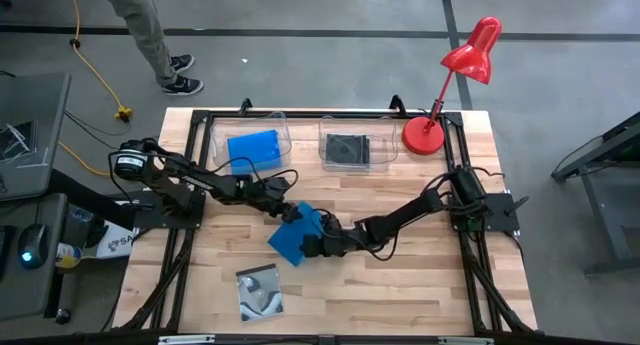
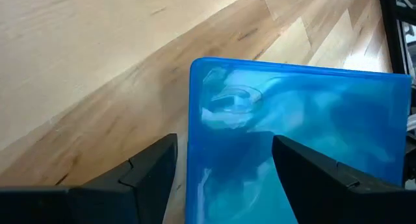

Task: Pick & place jewel cases by type
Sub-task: Put the blue CD case into the left transparent bin

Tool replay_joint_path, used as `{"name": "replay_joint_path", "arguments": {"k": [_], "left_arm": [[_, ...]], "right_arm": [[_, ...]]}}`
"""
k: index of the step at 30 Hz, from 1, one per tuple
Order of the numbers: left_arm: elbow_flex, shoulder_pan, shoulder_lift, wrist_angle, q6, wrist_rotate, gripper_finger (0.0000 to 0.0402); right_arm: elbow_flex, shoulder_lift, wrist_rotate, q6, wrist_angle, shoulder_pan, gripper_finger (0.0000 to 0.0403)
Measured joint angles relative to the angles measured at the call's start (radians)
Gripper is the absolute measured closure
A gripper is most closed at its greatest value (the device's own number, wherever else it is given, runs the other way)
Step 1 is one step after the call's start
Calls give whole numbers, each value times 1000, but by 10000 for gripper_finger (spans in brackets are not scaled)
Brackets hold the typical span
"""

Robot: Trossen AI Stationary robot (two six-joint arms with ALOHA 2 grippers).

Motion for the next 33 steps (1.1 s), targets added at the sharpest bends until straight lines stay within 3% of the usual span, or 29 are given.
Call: {"name": "replay_joint_path", "arguments": {"k": [12,22,33], "left_arm": [[0,0,-3,24,118,70,153],[-3,2,-1,133,273,232,153],[3,2,-2,338,461,451,153]], "right_arm": [[0,-1,6,-10,-6,60,372],[0,-13,26,-86,-15,109,379],[0,-136,-31,-262,-167,130,380]]}}
